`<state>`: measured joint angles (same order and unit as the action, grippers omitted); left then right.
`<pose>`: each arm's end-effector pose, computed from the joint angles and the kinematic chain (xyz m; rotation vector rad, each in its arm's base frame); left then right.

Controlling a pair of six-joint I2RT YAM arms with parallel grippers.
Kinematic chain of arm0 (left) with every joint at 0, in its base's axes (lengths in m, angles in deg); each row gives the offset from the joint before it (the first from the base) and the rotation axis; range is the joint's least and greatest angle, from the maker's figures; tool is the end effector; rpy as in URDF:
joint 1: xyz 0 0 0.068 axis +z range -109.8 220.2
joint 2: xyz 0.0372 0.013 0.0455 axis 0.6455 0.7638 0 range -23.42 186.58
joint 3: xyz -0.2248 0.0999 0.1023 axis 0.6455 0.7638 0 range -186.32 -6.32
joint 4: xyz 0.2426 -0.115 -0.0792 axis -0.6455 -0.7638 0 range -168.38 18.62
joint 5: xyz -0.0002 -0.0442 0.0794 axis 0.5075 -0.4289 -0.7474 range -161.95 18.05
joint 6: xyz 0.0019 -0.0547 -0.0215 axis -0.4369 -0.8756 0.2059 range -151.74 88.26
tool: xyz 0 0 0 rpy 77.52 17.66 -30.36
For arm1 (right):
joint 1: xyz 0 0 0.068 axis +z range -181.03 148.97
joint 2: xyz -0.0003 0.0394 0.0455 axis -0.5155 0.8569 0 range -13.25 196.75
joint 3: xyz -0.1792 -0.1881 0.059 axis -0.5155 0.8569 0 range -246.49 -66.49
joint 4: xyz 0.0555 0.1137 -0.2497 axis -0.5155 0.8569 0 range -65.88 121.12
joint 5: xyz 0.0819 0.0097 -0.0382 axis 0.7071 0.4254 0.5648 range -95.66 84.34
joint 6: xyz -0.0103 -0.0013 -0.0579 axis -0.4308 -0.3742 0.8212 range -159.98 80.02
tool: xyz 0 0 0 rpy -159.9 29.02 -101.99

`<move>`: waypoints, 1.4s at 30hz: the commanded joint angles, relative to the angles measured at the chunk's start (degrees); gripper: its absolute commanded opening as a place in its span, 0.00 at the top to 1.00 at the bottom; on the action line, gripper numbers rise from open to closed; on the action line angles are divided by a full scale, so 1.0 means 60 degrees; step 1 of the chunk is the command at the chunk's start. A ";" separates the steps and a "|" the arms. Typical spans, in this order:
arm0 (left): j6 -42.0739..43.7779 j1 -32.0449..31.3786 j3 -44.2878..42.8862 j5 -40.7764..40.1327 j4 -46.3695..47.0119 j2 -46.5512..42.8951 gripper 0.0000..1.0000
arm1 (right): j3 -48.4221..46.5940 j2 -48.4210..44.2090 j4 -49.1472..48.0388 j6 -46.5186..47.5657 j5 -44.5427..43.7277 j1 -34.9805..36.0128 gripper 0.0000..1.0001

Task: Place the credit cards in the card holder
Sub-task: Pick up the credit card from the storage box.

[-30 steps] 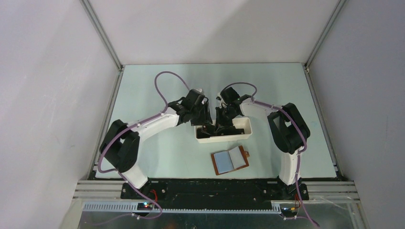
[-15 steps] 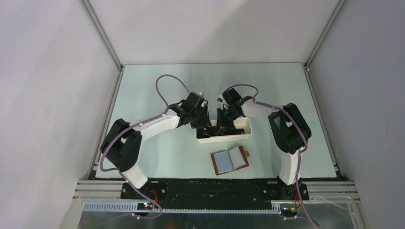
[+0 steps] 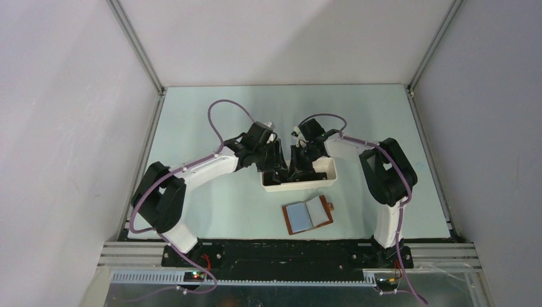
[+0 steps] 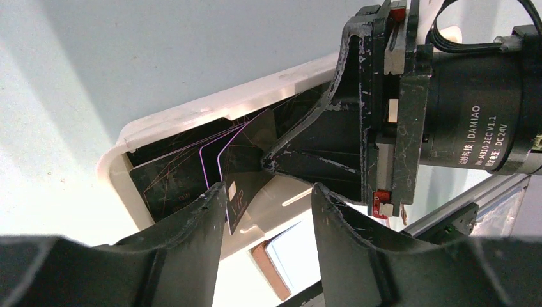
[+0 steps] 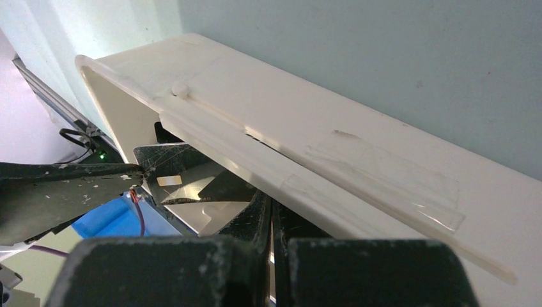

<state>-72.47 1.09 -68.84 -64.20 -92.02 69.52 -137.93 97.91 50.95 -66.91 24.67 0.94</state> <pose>0.2794 -0.2346 0.1979 0.0254 2.6103 -0.7277 0.3270 0.2295 0.1289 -0.2891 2.8769 0.9760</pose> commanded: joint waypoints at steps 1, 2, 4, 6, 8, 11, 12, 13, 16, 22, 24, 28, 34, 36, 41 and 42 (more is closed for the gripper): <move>-0.0220 -0.0194 -0.0237 0.0722 0.0390 -0.0044 0.46 | 0.0419 0.0606 -0.0790 -0.0080 -0.0490 0.0000 1.00; -0.0232 -0.0202 -0.0241 0.0733 0.0392 -0.0004 0.46 | 0.0462 0.0605 -0.0870 -0.0102 -0.0451 -0.0026 1.00; -0.0260 -0.0197 -0.0243 0.0738 0.0430 0.0055 0.48 | 0.0515 0.0598 -0.0942 -0.0138 -0.0359 -0.0056 1.00; -0.0332 -0.0195 -0.0218 0.0806 0.0572 0.0100 0.50 | 0.0545 0.0584 -0.0983 -0.0145 -0.0298 -0.0078 1.00; -0.0382 -0.0204 -0.0215 0.0976 0.0726 0.0181 0.53 | 0.0577 0.0570 -0.1034 -0.0145 -0.0232 -0.0096 1.00; -0.0466 -0.0186 -0.0194 0.1256 0.0978 0.0330 0.60 | 0.0624 0.0545 -0.1096 -0.0167 -0.0162 -0.0125 1.00; -0.0518 -0.0182 -0.0151 0.1286 0.1023 0.0388 0.63 | 0.0633 0.0535 -0.1119 -0.0168 -0.0147 -0.0126 1.00; -0.0542 -0.0179 -0.0124 0.1320 0.1100 0.0417 0.64 | 0.0632 0.0541 -0.1125 -0.0161 -0.0118 -0.0138 1.00; -0.0617 -0.0125 0.0005 0.1329 0.1176 0.0573 0.68 | 0.0672 0.0523 -0.1173 -0.0188 -0.0081 -0.0153 1.00; -0.0541 -0.0102 0.0207 0.0972 0.1157 0.0833 0.69 | 0.0715 0.0549 -0.1230 -0.0190 0.0003 -0.0195 1.00; -0.0537 -0.0100 0.0230 0.1017 0.1165 0.0996 0.69 | 0.0715 0.0554 -0.1230 -0.0197 0.0024 -0.0191 1.00; -0.0528 -0.0097 0.0334 0.0823 0.1157 0.1162 0.68 | 0.0728 0.0585 -0.1235 -0.0190 0.0015 -0.0194 1.00; -0.0503 -0.0089 0.0481 0.0276 0.0963 0.1141 0.49 | 0.0782 0.0623 -0.1175 -0.0166 -0.0129 -0.0201 1.00; -0.0506 -0.0088 0.0436 0.0331 0.0956 0.1269 0.50 | 0.0780 0.0575 -0.1150 -0.0148 -0.0174 -0.0204 1.00; -0.0578 -0.0082 0.0294 0.0535 0.0959 0.1566 0.82 | 0.0774 0.0213 -0.1087 -0.0093 -0.0100 -0.0239 1.00; -0.0586 -0.0086 0.0303 0.0493 0.0955 0.1555 0.84 | 0.0774 -0.0020 -0.0996 -0.0065 -0.0131 -0.0257 1.00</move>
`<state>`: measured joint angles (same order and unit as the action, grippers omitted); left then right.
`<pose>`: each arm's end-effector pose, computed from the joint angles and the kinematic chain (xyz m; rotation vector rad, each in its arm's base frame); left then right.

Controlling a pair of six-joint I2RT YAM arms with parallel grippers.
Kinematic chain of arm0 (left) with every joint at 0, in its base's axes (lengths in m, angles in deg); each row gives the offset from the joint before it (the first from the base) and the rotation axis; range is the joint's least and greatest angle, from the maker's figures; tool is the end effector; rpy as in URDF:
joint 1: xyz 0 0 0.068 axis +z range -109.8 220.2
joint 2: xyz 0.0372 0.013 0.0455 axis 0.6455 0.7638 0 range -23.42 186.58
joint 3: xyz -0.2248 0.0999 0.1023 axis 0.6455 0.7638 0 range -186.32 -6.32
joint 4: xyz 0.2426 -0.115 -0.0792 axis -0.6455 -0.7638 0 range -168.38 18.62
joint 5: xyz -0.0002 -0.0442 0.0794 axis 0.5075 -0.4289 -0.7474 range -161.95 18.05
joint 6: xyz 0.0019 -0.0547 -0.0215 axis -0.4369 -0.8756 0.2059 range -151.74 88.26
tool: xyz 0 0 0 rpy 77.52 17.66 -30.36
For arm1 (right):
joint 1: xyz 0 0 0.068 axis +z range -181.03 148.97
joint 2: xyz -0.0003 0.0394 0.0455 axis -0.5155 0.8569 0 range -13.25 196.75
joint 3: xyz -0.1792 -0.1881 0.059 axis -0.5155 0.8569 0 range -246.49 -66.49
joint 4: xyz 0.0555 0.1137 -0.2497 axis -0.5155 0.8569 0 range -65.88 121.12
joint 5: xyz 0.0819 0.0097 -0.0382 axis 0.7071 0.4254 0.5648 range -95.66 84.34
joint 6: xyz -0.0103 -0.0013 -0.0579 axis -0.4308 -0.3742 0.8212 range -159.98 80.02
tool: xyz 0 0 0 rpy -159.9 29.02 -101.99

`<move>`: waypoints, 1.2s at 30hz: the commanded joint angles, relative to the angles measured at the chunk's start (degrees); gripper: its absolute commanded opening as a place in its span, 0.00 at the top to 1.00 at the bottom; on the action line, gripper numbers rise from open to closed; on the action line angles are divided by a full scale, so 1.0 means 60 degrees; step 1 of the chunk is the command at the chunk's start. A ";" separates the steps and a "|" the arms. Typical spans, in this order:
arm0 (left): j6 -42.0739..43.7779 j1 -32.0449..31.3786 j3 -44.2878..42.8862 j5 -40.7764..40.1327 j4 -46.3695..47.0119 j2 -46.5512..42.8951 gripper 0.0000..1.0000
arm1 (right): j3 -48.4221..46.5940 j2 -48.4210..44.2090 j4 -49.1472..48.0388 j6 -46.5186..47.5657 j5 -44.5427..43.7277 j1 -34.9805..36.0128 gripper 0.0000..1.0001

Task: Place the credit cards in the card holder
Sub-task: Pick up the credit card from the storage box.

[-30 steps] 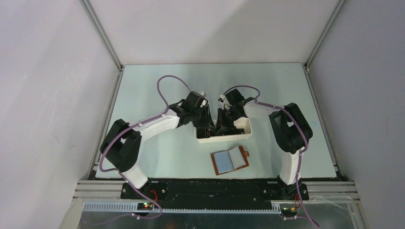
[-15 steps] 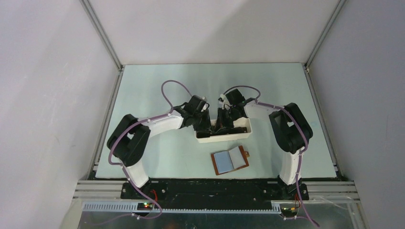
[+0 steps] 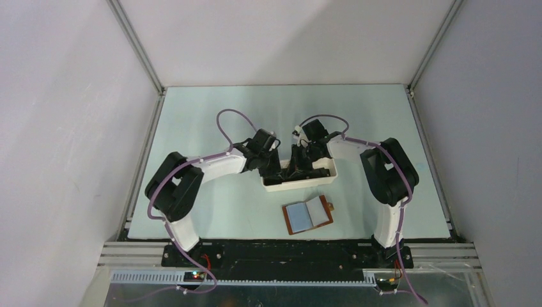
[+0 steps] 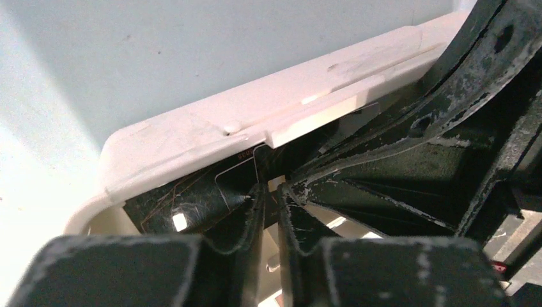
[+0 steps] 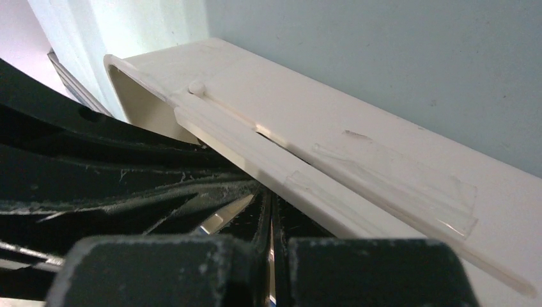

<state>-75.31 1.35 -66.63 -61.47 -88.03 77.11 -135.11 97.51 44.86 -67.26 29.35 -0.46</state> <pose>0.2842 -0.2389 0.1444 -0.0382 2.7339 -0.7243 0.3297 0.2232 0.1241 -0.2949 2.8086 1.1059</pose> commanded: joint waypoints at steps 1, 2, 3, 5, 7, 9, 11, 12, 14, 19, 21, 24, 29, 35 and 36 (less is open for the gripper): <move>-0.0119 -0.0123 -0.0028 -0.0055 0.0285 0.0265 0.89 | 0.0304 -0.0111 0.0077 0.0051 -0.1051 -0.0073 1.00; -0.0113 -0.0122 -0.0020 -0.0081 0.0284 0.0258 0.91 | 0.0304 -0.0422 0.0222 0.0088 -0.1121 -0.0101 1.00; -0.0108 -0.0127 -0.0002 -0.0096 0.0280 0.0261 0.94 | 0.0304 -0.0579 0.0288 0.0170 -0.1235 -0.0188 1.00; -0.0106 -0.0131 -0.0015 -0.0041 0.0287 0.0297 0.99 | 0.0304 -0.1007 0.0497 0.0287 -0.1381 -0.0363 1.00; -0.0106 -0.0122 -0.0012 -0.0014 0.0295 0.0327 1.00 | 0.0302 -0.1357 0.0767 0.0436 -0.1628 -0.0541 1.00; -0.0099 -0.0127 -0.0011 -0.0021 0.0289 0.0314 1.00 | 0.0304 -0.1595 0.1075 0.0606 -0.1873 -0.0704 0.89; -0.0080 -0.0122 -0.0039 -0.0026 0.0294 0.0311 1.00 | 0.0340 -0.1764 0.1350 0.0778 -0.2048 -0.0847 0.75; -0.0078 -0.0118 -0.0039 -0.0038 0.0289 0.0314 1.00 | 0.0388 -0.1871 0.1437 0.0848 -0.2081 -0.0898 0.71; -0.0090 -0.0117 -0.0048 -0.0015 0.0288 0.0331 1.00 | 0.0547 -0.2040 0.1470 0.0889 -0.2159 -0.1027 0.62; -0.0117 -0.0110 -0.0055 0.0035 0.0294 0.0414 1.00 | 0.0780 -0.2004 0.1489 0.0923 -0.2276 -0.1299 0.51; -0.0109 -0.0116 -0.0048 0.0051 0.0287 0.0437 1.00 | 0.0785 -0.1795 0.1435 0.0925 -0.2225 -0.1324 0.51; -0.0092 -0.0105 -0.0032 0.0034 0.0288 0.0429 1.00 | 0.0787 -0.1466 0.1244 0.0787 -0.1873 -0.1344 0.52; -0.0043 -0.0094 -0.0035 0.0049 0.0290 0.0452 1.00 | 0.0784 -0.0983 0.0543 0.0414 -0.1094 -0.1344 0.60; -0.0029 -0.0089 -0.0021 0.0074 0.0298 0.0446 1.00 | 0.0779 -0.1261 0.0159 0.0043 -0.0555 -0.1346 0.90; -0.0021 -0.0095 -0.0016 0.0085 0.0298 0.0454 1.00 | 0.0778 -0.1449 0.0169 0.0016 -0.0573 -0.1345 0.99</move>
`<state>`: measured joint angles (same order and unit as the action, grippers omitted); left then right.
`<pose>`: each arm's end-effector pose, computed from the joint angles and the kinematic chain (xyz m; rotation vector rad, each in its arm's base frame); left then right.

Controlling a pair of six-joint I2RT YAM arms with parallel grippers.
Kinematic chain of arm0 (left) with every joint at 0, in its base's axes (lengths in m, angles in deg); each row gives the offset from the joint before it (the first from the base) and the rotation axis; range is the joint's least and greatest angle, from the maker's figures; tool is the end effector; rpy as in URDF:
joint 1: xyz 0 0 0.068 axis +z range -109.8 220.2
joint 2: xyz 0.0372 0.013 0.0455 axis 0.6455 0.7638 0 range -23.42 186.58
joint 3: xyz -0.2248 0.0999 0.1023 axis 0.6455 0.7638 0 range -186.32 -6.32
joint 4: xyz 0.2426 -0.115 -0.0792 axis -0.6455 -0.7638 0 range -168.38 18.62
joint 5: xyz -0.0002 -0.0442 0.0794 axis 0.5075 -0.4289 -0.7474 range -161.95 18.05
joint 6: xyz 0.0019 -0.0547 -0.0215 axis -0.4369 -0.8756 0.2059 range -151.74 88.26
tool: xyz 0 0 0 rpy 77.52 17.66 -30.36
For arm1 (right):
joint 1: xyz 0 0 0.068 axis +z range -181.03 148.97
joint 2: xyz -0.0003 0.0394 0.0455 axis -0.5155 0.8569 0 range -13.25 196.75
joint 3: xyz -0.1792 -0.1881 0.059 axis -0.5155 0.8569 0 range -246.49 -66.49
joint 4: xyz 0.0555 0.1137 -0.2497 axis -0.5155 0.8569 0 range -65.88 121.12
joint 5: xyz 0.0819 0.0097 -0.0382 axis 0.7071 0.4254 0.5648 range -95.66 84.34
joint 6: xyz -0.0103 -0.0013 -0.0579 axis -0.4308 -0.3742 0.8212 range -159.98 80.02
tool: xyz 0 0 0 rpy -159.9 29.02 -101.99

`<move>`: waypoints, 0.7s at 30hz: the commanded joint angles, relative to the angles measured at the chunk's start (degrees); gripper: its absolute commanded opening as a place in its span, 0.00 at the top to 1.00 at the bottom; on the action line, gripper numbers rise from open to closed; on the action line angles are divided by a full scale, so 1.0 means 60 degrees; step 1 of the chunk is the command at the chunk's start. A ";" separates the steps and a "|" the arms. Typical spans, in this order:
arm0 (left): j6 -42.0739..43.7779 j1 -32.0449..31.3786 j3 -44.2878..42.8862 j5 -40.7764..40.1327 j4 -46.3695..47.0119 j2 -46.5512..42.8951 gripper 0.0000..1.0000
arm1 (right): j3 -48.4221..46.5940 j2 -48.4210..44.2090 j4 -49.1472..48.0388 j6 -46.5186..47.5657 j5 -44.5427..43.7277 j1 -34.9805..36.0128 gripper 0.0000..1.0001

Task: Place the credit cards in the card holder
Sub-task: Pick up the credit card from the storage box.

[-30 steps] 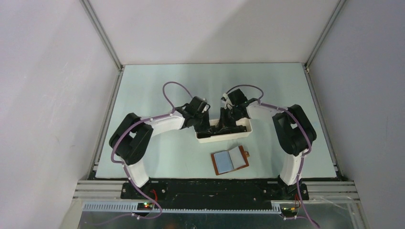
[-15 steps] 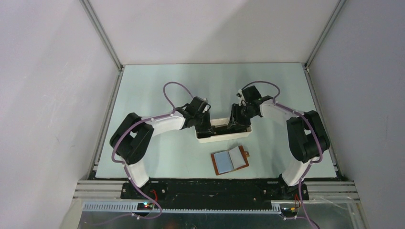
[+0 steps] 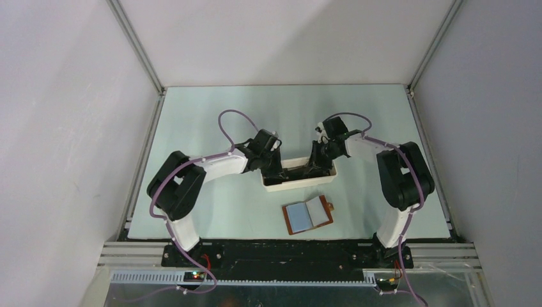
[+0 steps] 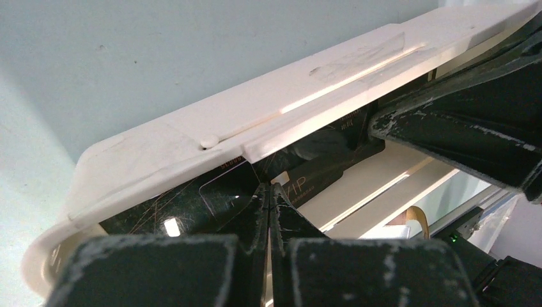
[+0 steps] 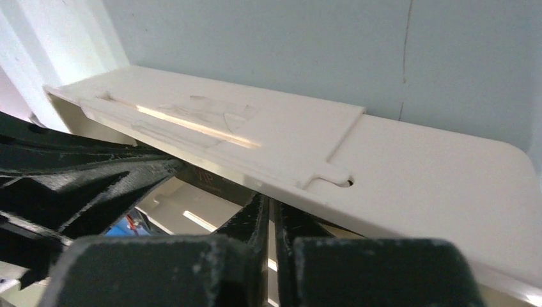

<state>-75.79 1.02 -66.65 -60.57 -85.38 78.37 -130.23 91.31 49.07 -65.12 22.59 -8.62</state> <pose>0.2863 -0.2442 0.1398 -0.0315 2.7189 -0.7637 0.3343 0.1597 0.1333 -0.0850 2.8219 0.8932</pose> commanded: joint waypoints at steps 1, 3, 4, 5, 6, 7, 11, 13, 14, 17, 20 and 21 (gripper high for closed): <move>0.0053 -0.0042 -0.0027 -0.0057 -0.0150 0.0251 1.00 | -0.0037 -0.0623 -0.0506 -0.0345 0.0485 0.0010 1.00; 0.0059 -0.0036 -0.0043 -0.0029 -0.0156 0.0268 1.00 | -0.0035 -0.0913 -0.0516 -0.0362 0.0476 0.0010 1.00; 0.0057 -0.0037 -0.0047 -0.0034 -0.0157 0.0266 1.00 | -0.0030 -0.1010 -0.0541 -0.0371 0.0484 0.0012 1.00; 0.0060 -0.0042 -0.0039 -0.0020 -0.0157 0.0256 1.00 | -0.0026 -0.1163 -0.0570 -0.0390 0.0475 0.0003 1.00; 0.0069 -0.0039 -0.0038 -0.0050 -0.0157 0.0219 1.00 | -0.0026 -0.1230 -0.0592 -0.0415 0.0498 -0.0007 1.00; 0.0073 -0.0043 -0.0022 -0.0087 -0.0150 0.0195 1.00 | -0.0036 -0.1336 -0.0637 -0.0426 0.0552 -0.0011 1.00; 0.0119 -0.0033 0.0006 -0.0103 -0.0145 0.0052 1.00 | -0.0028 -0.1507 -0.0692 -0.0482 0.0682 -0.0067 1.00; 0.0120 -0.0031 0.0007 -0.0141 -0.0143 -0.0079 0.94 | -0.0029 -0.1591 -0.0638 -0.0443 0.0675 -0.0104 1.00; 0.0124 -0.0029 -0.0004 -0.0169 -0.0146 -0.0158 0.84 | -0.0033 -0.1660 -0.0604 -0.0411 0.0622 -0.0121 1.00; 0.0178 -0.0012 -0.0025 -0.0370 -0.0143 -0.0794 0.58 | -0.0037 -0.1815 -0.0393 -0.0228 0.0525 -0.0189 1.00; 0.0318 0.0001 -0.0065 -0.0637 -0.0144 -0.1581 0.38 | -0.0039 -0.2052 -0.0216 -0.0081 0.0520 -0.0289 1.00; 0.0419 0.0027 -0.0065 -0.0794 -0.0143 -0.1998 0.36 | -0.0039 -0.2107 -0.0155 0.0010 0.0535 -0.0311 1.00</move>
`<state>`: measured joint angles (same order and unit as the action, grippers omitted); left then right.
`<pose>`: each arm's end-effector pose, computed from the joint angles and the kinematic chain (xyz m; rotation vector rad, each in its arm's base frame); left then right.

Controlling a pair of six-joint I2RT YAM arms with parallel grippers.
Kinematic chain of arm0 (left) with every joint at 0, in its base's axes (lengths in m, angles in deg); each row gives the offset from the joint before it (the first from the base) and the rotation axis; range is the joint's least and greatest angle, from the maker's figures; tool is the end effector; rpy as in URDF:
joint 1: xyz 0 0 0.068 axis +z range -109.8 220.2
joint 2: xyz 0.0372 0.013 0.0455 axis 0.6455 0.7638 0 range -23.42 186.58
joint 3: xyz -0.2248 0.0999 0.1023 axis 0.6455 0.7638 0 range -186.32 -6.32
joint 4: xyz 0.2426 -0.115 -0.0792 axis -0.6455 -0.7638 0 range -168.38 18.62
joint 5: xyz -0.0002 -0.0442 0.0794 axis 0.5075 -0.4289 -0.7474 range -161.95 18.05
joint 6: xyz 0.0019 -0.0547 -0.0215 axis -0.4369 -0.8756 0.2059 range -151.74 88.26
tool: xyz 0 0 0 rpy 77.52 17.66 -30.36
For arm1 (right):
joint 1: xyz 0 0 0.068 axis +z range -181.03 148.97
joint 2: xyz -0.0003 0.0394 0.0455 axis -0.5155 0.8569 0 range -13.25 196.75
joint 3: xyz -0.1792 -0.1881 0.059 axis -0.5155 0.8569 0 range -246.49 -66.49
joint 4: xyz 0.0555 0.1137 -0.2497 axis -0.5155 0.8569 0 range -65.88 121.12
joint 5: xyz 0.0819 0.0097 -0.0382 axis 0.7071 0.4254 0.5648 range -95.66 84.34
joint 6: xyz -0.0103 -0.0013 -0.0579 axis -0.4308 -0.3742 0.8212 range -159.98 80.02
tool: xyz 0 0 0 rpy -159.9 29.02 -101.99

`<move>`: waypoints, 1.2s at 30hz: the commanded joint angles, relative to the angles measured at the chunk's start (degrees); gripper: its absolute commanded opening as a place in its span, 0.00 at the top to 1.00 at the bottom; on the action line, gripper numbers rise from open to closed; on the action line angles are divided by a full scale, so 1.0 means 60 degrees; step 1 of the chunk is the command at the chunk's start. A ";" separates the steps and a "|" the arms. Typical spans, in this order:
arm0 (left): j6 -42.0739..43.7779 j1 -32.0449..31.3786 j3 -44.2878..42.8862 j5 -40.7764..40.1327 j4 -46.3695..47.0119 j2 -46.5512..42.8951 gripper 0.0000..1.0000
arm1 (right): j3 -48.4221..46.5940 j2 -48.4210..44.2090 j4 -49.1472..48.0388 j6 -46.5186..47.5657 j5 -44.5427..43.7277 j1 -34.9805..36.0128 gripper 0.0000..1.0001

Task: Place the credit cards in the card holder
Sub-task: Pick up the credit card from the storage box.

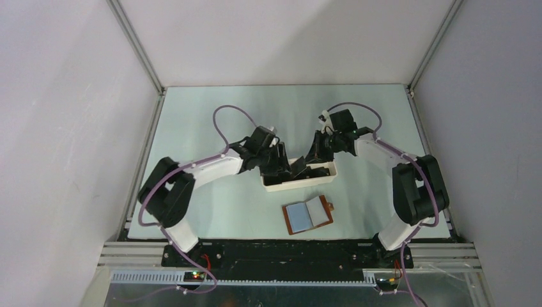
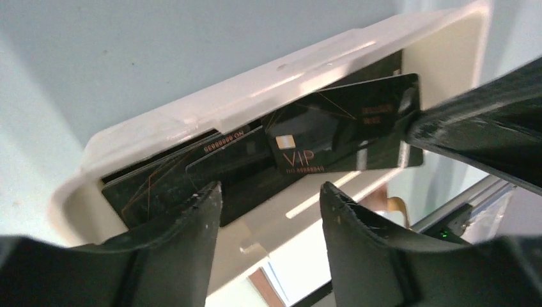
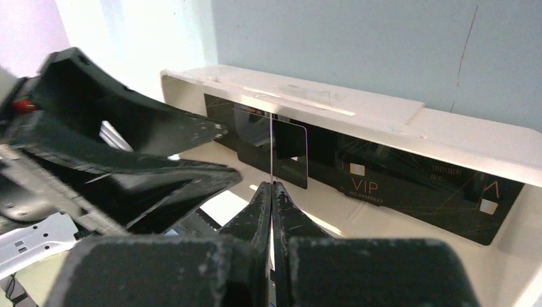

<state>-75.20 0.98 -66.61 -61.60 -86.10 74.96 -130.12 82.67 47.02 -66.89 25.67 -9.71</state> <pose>0.2840 -0.2417 0.1597 -0.0176 2.6657 -0.7734 0.3323 0.1535 0.1882 -0.1025 2.6364 1.0094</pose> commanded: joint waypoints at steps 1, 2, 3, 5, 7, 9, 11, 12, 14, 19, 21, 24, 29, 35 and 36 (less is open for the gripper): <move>0.0369 0.0048 -0.0055 -0.0683 -0.0030 -0.1648 0.32 | -0.0047 -0.0793 0.0200 0.0352 0.0117 -0.0142 1.00; 0.0497 0.0096 -0.0042 -0.0791 -0.0035 -0.2043 0.30 | -0.0052 -0.0861 0.0220 0.0439 0.0180 -0.0177 1.00; 0.0574 0.0123 -0.0007 -0.0826 -0.0029 -0.2233 0.26 | -0.0046 -0.1025 0.0192 0.0485 0.0384 -0.0188 1.00; 0.0917 0.0266 0.0028 -0.0622 -0.0019 -0.2720 0.20 | -0.0049 -0.1268 0.0115 0.0650 0.0738 -0.0229 1.00; 0.1461 0.0438 0.0027 -0.0108 -0.0013 -0.3047 0.18 | -0.0053 -0.1547 0.0013 0.0788 0.1199 -0.0239 1.00; 0.2048 0.0611 0.0053 0.0599 -0.0025 -0.3307 0.16 | -0.0045 -0.1804 -0.0098 0.0882 0.1627 -0.0255 1.00; 0.2679 0.0757 0.0076 0.1473 -0.0026 -0.3552 0.16 | -0.0071 -0.2043 -0.0085 0.1136 0.2263 -0.0259 1.00; 0.3081 0.0829 0.0085 0.1786 -0.0027 -0.3618 0.15 | -0.0102 -0.2170 -0.0053 0.1236 0.2637 -0.0254 1.00; 0.3633 0.0878 0.0102 0.2590 -0.0023 -0.3787 0.15 | -0.0142 -0.2323 0.0133 0.1606 0.3394 -0.0263 1.00; 0.4144 0.0920 0.0137 0.4908 -0.0027 -0.3826 0.14 | -0.0215 -0.2661 0.1153 0.2672 0.4792 -0.0044 1.00; 0.4051 0.0906 0.0134 0.5786 -0.0035 -0.3676 0.14 | -0.0206 -0.2811 0.1473 0.2945 0.4843 0.0181 1.00; 0.3920 0.0835 0.0219 0.6918 -0.0023 -0.3484 0.17 | -0.0205 -0.2815 0.1617 0.3027 0.5010 0.0380 1.00; 0.3718 0.0502 0.0275 0.7557 -0.0034 -0.3260 0.32 | -0.0212 -0.2793 0.1479 0.2931 0.5372 0.0561 1.00; 0.3541 0.0428 0.0486 0.7641 -0.0029 -0.3137 0.56 | -0.0212 -0.2913 0.1312 0.2836 0.5513 0.0538 1.00; 0.3520 0.0410 0.0477 0.7660 -0.0035 -0.3111 0.66 | -0.0208 -0.2902 0.1290 0.2807 0.5529 0.0531 1.00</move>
<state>-53.85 3.87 -63.79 -19.13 -87.00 55.82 -130.12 67.09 55.74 -50.41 56.49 -6.50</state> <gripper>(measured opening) 0.473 0.009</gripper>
